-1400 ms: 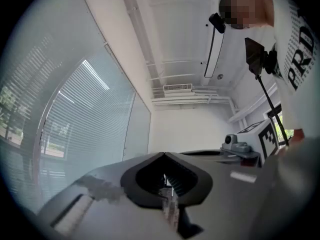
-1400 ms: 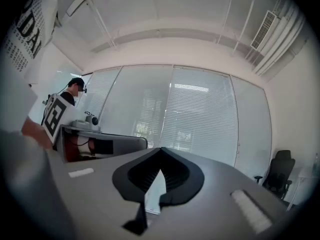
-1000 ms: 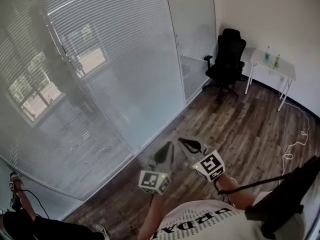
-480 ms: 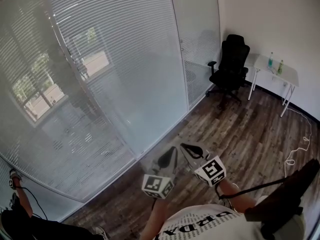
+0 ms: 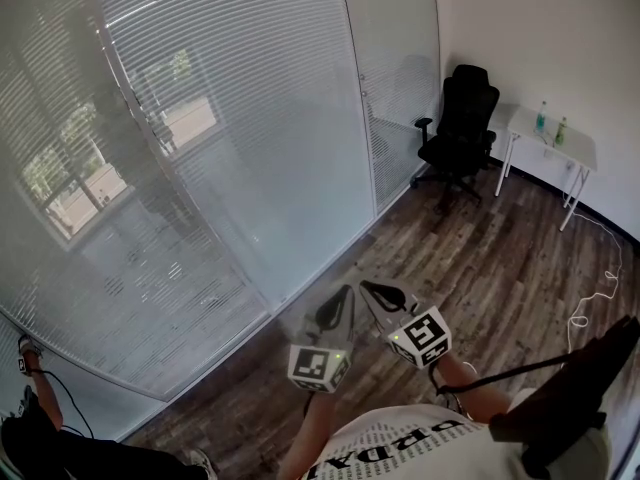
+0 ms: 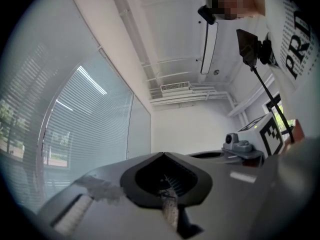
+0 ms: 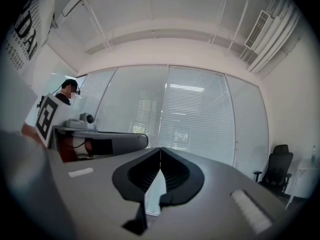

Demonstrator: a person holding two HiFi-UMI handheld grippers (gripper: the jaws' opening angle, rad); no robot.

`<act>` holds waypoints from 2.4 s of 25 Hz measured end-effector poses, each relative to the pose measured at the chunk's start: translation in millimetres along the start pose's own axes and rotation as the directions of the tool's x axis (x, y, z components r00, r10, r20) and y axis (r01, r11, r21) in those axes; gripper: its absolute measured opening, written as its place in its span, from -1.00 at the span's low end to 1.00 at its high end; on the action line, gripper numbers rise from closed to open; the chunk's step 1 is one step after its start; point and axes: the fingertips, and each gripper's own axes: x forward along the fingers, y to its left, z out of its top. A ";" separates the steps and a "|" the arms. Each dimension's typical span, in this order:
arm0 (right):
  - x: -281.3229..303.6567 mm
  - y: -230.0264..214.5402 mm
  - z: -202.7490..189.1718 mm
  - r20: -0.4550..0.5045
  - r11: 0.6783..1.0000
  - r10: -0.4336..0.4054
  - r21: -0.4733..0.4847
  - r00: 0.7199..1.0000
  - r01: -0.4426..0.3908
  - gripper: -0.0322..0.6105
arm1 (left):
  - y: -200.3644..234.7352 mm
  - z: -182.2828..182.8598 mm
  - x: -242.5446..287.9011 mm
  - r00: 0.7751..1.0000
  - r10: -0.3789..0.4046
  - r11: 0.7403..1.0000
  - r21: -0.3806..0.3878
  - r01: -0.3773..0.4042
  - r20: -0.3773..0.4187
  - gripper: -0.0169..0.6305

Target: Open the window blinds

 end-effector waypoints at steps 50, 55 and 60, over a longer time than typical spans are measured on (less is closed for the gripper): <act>67.9 -182.5 -25.2 -0.073 0.998 -0.052 -0.038 0.996 0.049 -0.87 | 35.4 -37.5 175.5 0.999 -0.007 1.000 -0.009 0.007 -0.031 -0.97; 83.7 -237.4 -20.5 -0.081 0.996 -0.047 -0.073 0.996 0.041 -0.87 | 45.7 -37.4 233.6 1.000 0.012 1.000 0.004 -0.012 -0.023 -0.97; 91.0 -285.1 -25.6 -0.083 0.997 -0.035 -0.073 0.996 0.029 -0.87 | 44.3 -45.2 282.0 1.000 0.008 1.000 0.017 -0.008 -0.015 -0.97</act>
